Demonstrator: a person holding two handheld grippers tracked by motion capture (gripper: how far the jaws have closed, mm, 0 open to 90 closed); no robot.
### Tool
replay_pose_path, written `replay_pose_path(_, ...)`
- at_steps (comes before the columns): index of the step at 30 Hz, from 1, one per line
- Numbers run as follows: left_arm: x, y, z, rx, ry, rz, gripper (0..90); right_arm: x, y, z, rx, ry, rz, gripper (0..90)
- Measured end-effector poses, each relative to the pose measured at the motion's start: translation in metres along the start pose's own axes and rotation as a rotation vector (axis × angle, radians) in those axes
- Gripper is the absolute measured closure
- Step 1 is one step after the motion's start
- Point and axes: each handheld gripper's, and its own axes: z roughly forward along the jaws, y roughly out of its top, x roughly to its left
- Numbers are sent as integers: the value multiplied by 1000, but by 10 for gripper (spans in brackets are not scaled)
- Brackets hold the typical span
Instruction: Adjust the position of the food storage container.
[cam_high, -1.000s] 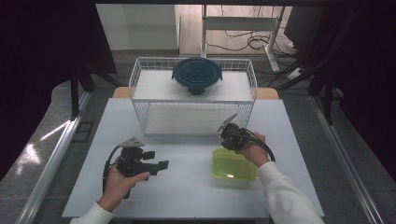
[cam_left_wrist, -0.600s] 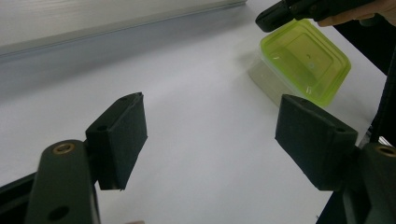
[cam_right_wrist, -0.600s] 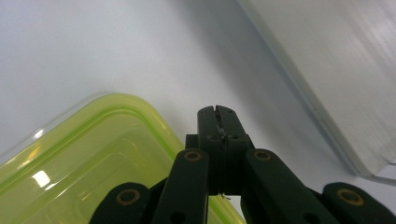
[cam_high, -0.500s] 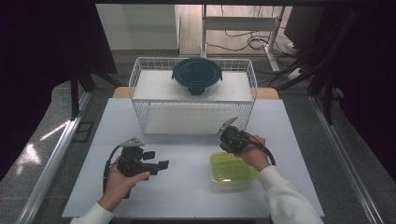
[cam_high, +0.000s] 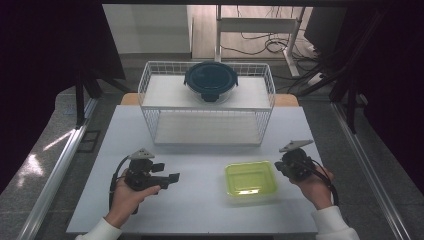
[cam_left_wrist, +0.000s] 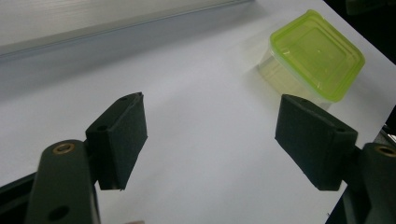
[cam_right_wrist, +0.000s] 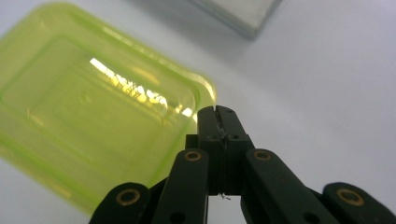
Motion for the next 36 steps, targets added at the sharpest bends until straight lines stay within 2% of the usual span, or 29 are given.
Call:
replay_pose_path(3,-1,0,1,5,1,2,245,1,-13,4,27,19,29,887)
replay_pose_path(7,-2,-1,1,7,5,10,245,2,-20,10,63,43,52,887)
replay_pose_path(10,-2,-1,1,10,5,14,245,6,-21,14,81,47,46,887)
replay_pose_path(16,-1,-2,3,15,8,9,245,11,-20,14,85,35,34,887)
replay_pose_path(30,-1,-3,6,27,7,10,245,11,-20,20,102,50,39,887)
replay_pose_path(36,-1,-2,6,30,5,10,245,17,-16,22,85,64,33,887)
